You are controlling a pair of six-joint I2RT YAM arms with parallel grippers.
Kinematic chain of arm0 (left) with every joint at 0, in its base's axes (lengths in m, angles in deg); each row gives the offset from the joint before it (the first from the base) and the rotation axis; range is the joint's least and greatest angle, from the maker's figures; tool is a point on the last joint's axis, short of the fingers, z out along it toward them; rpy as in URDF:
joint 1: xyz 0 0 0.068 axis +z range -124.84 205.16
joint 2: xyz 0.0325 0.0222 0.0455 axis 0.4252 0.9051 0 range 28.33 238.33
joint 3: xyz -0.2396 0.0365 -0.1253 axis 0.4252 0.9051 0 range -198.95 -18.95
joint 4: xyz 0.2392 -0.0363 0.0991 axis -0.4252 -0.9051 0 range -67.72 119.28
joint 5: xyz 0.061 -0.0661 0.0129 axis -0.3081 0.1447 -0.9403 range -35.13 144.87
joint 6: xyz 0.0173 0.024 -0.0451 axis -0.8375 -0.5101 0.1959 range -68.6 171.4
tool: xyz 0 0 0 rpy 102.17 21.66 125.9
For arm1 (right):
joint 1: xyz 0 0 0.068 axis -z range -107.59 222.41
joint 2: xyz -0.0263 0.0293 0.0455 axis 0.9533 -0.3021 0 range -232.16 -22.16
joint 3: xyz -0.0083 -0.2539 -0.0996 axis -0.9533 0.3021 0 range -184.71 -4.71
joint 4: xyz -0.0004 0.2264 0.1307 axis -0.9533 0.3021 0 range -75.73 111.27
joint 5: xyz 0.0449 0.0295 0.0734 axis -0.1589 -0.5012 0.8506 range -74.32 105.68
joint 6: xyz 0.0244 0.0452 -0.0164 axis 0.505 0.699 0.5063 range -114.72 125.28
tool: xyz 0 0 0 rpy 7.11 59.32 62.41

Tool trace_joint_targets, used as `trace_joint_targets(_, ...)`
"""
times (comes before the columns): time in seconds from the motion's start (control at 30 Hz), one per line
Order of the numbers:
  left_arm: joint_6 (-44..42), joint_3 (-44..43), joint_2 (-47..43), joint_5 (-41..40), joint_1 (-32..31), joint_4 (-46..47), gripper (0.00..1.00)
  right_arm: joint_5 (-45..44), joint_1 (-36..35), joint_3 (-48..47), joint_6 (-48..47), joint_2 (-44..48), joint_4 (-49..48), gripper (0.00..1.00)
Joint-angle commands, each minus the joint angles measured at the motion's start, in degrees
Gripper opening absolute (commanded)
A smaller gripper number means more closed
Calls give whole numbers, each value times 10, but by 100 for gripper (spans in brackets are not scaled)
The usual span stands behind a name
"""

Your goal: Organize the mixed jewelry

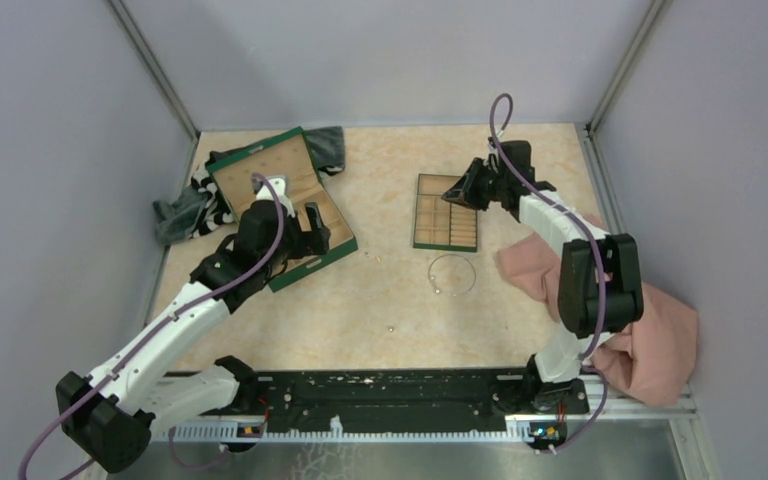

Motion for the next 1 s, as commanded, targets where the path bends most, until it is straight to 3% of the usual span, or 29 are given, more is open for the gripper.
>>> trace_joint_targets(0.0, -12, 0, -1, 1, 2, 9, 99, -94, 1, -66, -34, -52, 17, 12)
trace_joint_targets(0.23, -3, -3, 6, 5, 2, -5, 99, -104, -6, -136, -56, -138, 34, 12)
trace_joint_targets(0.6, 13, -9, 17, 6, 2, -8, 99, -90, -10, -166, -69, -203, 31, 15)
trace_joint_targets(0.73, 19, -11, 19, 4, 2, -8, 99, -86, -11, -171, -71, -214, 27, 23)
trace_joint_targets(0.87, 22, -12, 12, 9, 2, -8, 99, -67, -11, -175, -74, -215, 16, 40)
trace_joint_targets(0.97, 20, -13, 8, 23, 2, -7, 99, -59, -11, -170, -73, -202, 13, 41)
